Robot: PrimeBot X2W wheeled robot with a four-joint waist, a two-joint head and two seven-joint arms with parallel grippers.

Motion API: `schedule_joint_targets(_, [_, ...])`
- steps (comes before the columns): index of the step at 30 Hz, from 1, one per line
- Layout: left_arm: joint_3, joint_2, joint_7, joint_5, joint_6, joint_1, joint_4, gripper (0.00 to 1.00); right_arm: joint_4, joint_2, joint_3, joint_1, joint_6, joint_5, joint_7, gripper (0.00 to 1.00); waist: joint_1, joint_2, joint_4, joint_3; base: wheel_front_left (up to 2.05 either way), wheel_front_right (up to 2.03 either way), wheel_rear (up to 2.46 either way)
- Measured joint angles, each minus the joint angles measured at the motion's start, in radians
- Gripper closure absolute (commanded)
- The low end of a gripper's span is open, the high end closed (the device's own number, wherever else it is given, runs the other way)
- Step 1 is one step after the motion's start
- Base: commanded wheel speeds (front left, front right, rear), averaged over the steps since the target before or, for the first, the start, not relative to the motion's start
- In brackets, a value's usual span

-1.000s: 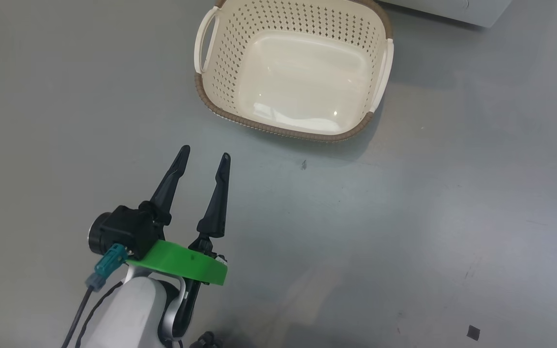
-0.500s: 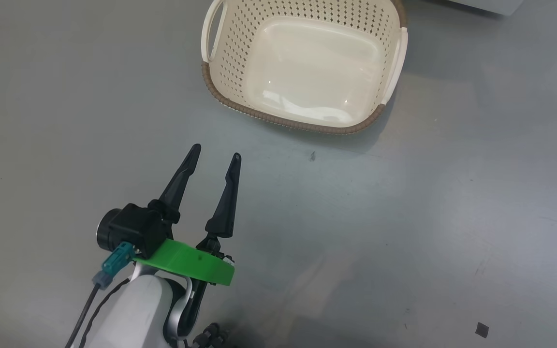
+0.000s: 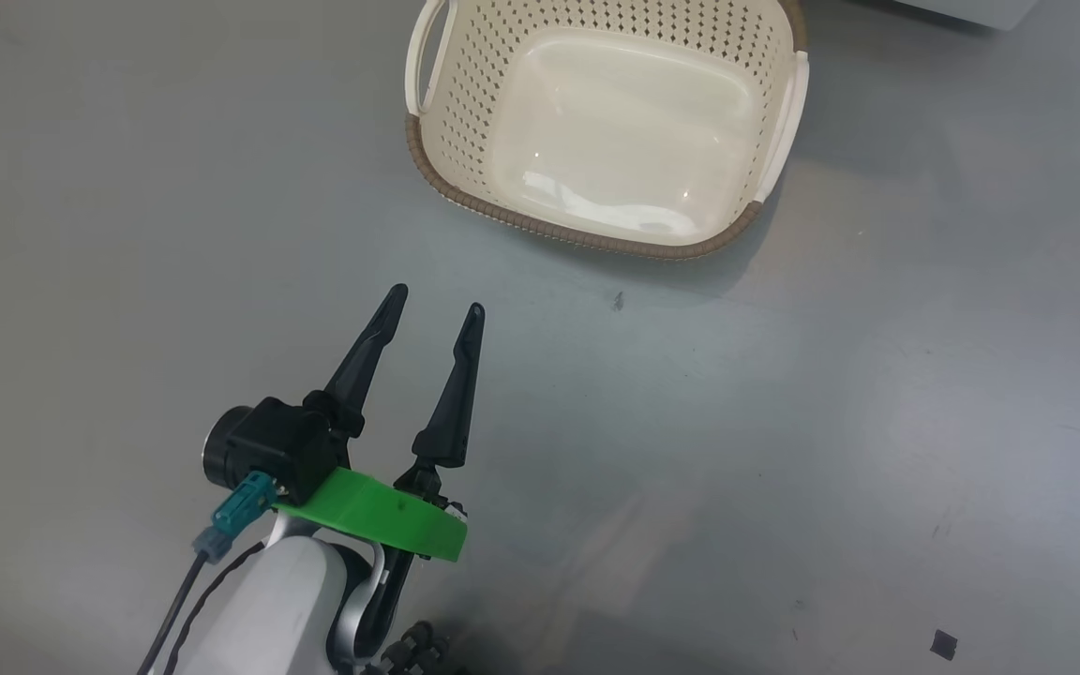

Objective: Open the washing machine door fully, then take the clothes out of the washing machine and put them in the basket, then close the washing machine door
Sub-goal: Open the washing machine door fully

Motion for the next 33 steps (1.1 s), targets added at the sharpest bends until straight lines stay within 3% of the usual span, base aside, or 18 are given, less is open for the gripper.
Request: schedule_joint_targets(33, [0.009, 0.000, 0.000, 0.002, 0.001, -0.005, 0.025, 0.00, 0.130, 0.023, 0.031, 0.091, 0.012, 0.018, 0.093, 1.00, 0.0000, 0.0000, -0.040, -0.085, 0.00, 0.00, 0.00])
